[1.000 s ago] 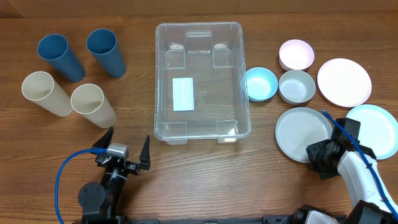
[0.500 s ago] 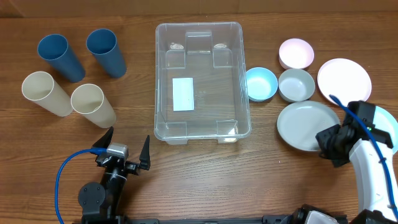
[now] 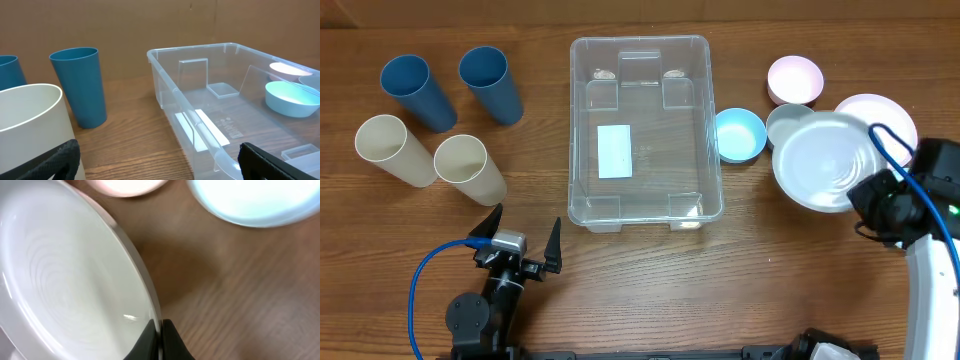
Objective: Pack container
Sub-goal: 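Lift the grey plate with right gripper and lower it into the bin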
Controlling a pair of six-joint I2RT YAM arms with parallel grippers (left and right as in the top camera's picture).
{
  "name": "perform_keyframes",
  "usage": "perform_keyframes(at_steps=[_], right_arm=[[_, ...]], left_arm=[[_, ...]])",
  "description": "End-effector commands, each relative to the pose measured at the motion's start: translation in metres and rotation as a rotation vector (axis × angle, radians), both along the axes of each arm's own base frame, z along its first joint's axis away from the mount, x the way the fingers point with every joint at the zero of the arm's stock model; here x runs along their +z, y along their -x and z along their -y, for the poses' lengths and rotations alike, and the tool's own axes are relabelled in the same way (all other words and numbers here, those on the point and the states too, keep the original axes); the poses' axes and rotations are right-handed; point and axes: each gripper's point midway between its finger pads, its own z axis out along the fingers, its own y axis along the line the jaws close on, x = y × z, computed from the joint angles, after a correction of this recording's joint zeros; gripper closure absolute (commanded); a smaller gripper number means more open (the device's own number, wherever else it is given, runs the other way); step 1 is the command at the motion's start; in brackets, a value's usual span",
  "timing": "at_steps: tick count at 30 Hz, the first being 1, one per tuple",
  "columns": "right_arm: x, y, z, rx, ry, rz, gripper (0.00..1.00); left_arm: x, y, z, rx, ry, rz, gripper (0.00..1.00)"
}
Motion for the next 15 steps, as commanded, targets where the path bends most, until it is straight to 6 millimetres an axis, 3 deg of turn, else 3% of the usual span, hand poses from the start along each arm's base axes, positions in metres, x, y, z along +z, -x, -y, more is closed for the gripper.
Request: perform_keyframes(at_steps=[1,6,12,15], right_arm=[[0.065,-0.018,-0.043,0.276,-0.029,0.223,0.96],[0.109,-0.027,-0.098,0.477,-0.092,0.391,0.96],[0.130,-0.046,-0.173,0.690,-0.116,0.509,0.96],[0.125,-0.055,-0.196,0.731,-0.091,0.507,0.96]], left_arm=[[0.000,0.000,-0.002,0.007,0.012,0.002,0.00],[0.000,0.000,-0.002,0.007,0.012,0.002,0.00],[0.000,0.000,-0.002,0.008,0.013,0.002,0.00],[0.000,0.000,-0.002,0.007,0.012,0.002,0.00]])
